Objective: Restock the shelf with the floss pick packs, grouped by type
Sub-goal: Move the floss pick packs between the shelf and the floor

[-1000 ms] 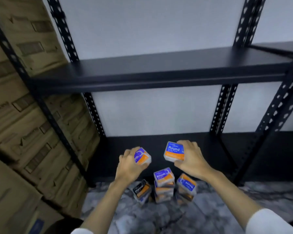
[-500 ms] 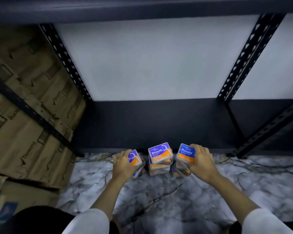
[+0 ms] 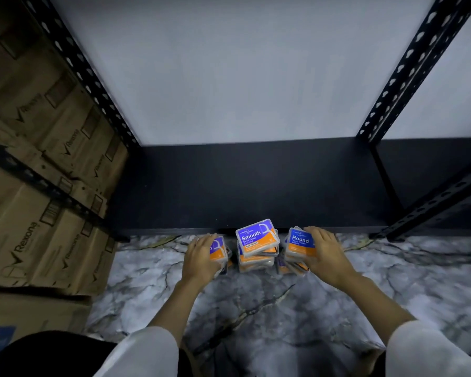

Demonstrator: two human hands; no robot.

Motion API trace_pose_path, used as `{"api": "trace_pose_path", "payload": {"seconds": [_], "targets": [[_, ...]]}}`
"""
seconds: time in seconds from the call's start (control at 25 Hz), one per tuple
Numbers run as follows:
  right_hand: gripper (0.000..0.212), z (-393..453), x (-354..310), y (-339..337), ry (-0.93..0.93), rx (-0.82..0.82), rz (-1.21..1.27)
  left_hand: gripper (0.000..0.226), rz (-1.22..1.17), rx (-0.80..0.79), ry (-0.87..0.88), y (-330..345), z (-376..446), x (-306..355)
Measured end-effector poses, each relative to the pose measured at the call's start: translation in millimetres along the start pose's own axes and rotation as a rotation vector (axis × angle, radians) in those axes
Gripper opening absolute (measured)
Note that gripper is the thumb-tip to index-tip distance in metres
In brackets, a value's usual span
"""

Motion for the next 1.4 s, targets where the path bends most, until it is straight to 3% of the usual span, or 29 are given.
{"api": "trace_pose_path", "payload": {"seconds": [0.36,0.48,0.76,1.0,1.08,1.24,1.4], "targets": [[0.075,-6.5,8.7,-13.8,0.071,0.018,0.060,0.046,-0.340,0.167,0.133,-52.3,-3.0,64.1],[0.073,-7.1,11.6,-9.0,0.105,0.028,0.050,0.037,-0.381,0.122,0.147,-47.0,-7.2,84.9],[0.075,-4.5,18.3,4.5,0.109,-0.007,-0.107,0.078,-0.211,-0.076,0.176,-5.5,-16.5,102.8],[0.072,1.0,24.6,3.6,0.038,-0.050,-0.055,0.077,-0.248,-0.207,0.207,-1.5,-2.2,106.9],[0.075,-0.5,23.4,1.7,0.077,-0.039,0.007,0.079,-0.253,-0.182,0.191,-2.2,-3.5,109.3],[0.079,-4.8,15.8,0.6,0.180,0.078,0.043,0.079,-0.249,0.013,0.070,1.3,-14.0,117.4],[0.078,-6.4,9.3,13.0,0.218,0.098,0.015,0.084,-0.150,0.062,0.022,14.2,-21.0,123.1]]}}
Point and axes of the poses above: each hand's wrist, its own z-axis towards the middle knuckle, its own y-axis out of the palm, x = y × z, the point moved 8 cm from there along z, towards the middle knuckle, and after that the axes turned 8 degrees about x, right-handed, at the moved point
